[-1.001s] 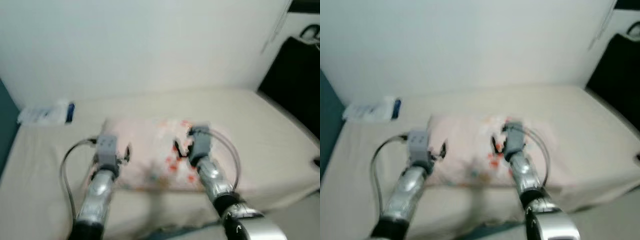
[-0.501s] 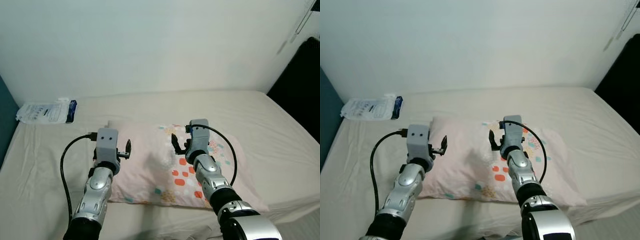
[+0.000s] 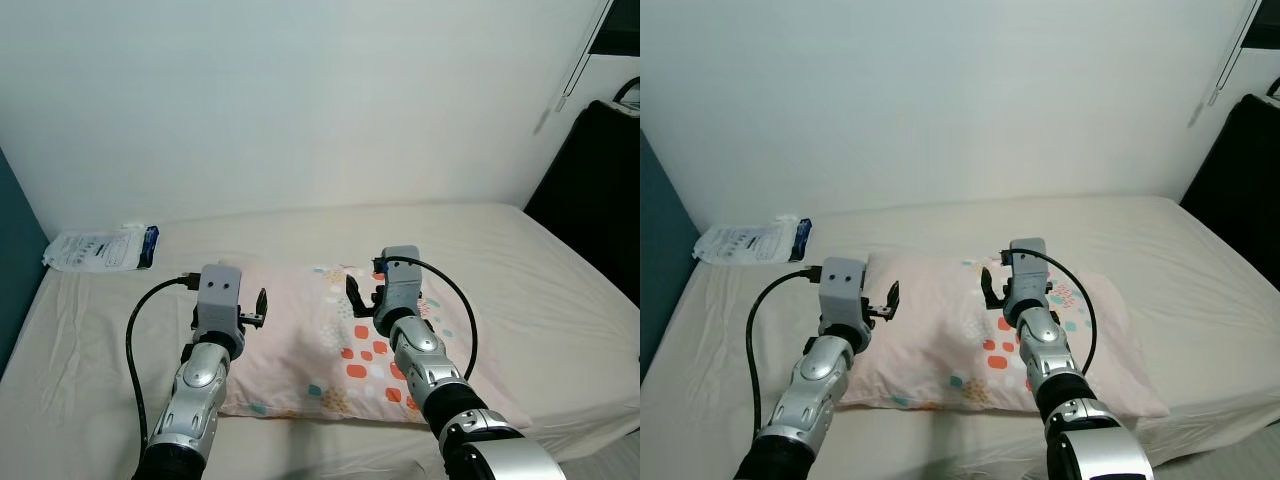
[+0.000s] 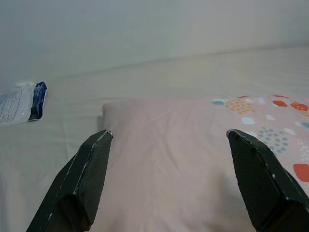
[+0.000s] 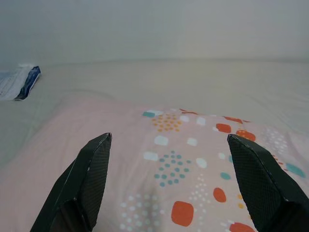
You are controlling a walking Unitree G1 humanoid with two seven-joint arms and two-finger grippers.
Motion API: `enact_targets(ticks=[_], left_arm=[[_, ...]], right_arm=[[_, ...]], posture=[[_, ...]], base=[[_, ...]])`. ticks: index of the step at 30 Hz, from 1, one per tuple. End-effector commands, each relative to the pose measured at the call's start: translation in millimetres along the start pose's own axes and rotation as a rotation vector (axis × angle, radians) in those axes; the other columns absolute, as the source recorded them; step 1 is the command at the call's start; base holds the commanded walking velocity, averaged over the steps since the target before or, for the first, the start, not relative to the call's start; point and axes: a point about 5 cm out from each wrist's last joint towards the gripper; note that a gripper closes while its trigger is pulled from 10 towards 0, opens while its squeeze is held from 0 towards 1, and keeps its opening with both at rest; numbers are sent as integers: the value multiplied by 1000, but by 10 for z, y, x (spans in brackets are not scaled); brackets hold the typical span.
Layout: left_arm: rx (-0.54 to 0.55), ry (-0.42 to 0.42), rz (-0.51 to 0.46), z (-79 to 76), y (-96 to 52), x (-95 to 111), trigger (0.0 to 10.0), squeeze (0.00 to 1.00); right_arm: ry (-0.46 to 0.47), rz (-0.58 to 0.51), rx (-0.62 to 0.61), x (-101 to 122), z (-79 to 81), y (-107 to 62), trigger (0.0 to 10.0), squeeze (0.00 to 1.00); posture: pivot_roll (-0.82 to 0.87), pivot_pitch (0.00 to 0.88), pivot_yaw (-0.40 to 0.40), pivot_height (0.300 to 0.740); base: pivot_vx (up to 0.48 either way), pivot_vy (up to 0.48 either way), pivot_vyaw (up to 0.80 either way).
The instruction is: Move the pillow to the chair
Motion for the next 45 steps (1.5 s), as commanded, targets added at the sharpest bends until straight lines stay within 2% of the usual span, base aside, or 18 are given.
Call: enact_targets(ticks=[1,5,20,45], left_arm=[[-4,-4,28,-16,-9,-55,10000,0],[-4,-18,35,-13,-11,-64,10000,0],[-14,-19,35,-23,-18,-63,10000,0],[-41,45,74,-50,-3,-75,10000,0]], right_arm=[[11,19,-6,-47,-14,-13,10000,0],[12,19,-4,-51,-9,-15,10000,0],[12,19,-1,-62,2,-22,10000,0],[53,11,-19,-66,-3,-29,10000,0]], posture=[[-1,0,-86,740],[-1,0,-84,740],[4,0,-81,740],[5,0,-49,740]], base=[[0,0,0],[0,0,0],[-375,0,0],[0,0,0]])
Point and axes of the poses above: a point about 5 cm out from each wrist's last joint towards the gripper, its own y axis pointing out of the wrist towards the gripper, its own x axis along the axis of the wrist's last joint, z = x × y, and after that the axes turned 12 degrees about -y, right-handed
